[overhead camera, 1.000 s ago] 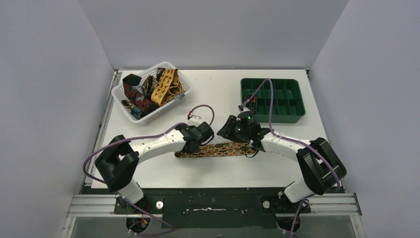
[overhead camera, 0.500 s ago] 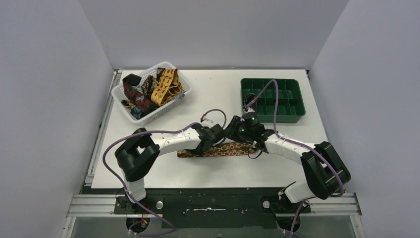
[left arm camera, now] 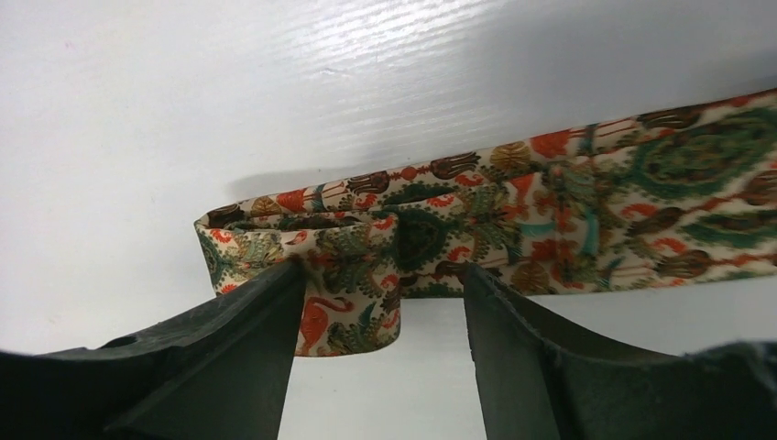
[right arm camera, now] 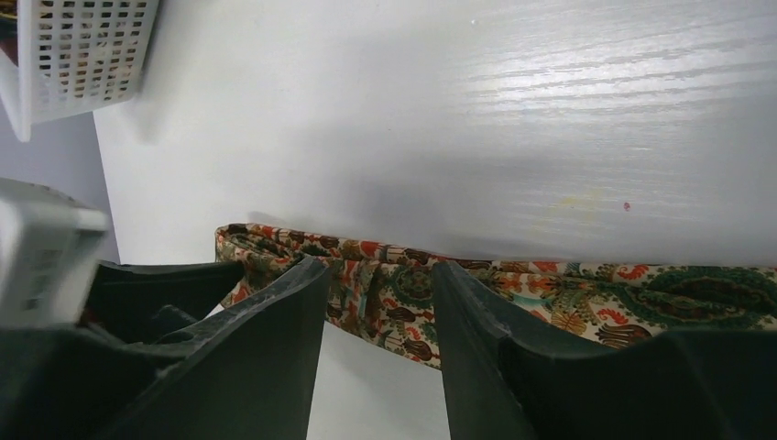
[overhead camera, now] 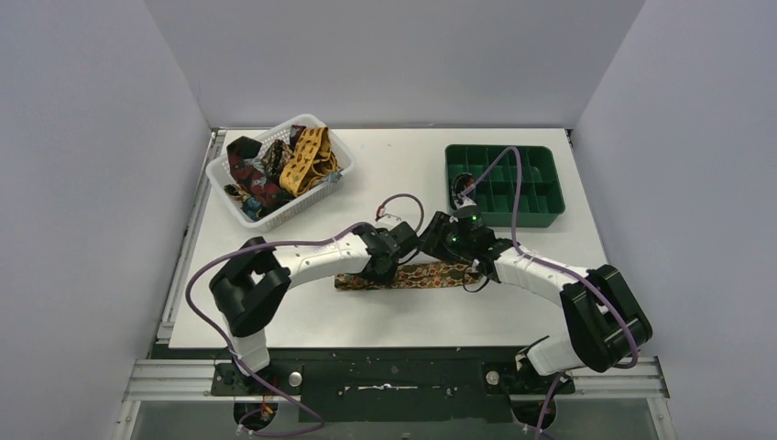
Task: Roll the ties
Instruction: Roll the tie at the center of the board.
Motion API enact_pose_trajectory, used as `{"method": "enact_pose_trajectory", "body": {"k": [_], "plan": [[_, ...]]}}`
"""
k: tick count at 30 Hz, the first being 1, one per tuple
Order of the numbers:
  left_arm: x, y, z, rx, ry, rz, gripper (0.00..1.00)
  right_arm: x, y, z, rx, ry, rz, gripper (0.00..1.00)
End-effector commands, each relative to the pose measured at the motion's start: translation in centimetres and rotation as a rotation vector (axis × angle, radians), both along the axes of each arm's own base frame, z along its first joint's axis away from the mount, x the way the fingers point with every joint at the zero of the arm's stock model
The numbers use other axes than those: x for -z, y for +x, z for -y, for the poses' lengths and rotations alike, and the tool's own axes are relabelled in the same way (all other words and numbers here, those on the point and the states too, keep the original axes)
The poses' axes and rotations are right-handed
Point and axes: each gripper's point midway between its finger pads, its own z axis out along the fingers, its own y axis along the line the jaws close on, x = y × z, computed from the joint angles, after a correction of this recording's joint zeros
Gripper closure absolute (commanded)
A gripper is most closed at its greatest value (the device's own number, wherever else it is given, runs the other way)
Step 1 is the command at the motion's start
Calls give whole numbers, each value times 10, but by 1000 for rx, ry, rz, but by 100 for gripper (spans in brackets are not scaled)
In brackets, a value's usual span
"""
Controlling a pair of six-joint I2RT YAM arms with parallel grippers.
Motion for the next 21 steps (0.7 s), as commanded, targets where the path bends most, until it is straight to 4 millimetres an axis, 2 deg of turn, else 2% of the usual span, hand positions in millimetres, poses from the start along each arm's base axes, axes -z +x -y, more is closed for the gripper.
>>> {"method": "enact_pose_trajectory", "body": {"k": [1,5,6,8,10,15,19,21], "plan": [[-64,18,23,-48,-250,140,37,-41,11,-11,-68,74,163,52],[-92,17,4,-100,-381,208,31,-67,17,-21,-168,100,360,43],[-94,16,-3,-115,-415,216,29,-75,17,-24,-203,110,423,39],[-95,17,-20,-163,-498,225,27,-87,13,-35,-310,117,549,24],[-91,17,-37,-215,-590,224,26,-92,3,-51,-471,112,645,17],[-68,3,-74,-331,-746,216,22,-68,-8,-90,-759,-31,741,14],[-52,-6,-95,-413,-838,188,19,-52,-30,-130,-1020,-110,880,14],[-48,-9,-104,-447,-860,189,19,-47,-43,-147,-1127,-80,927,14]]}}
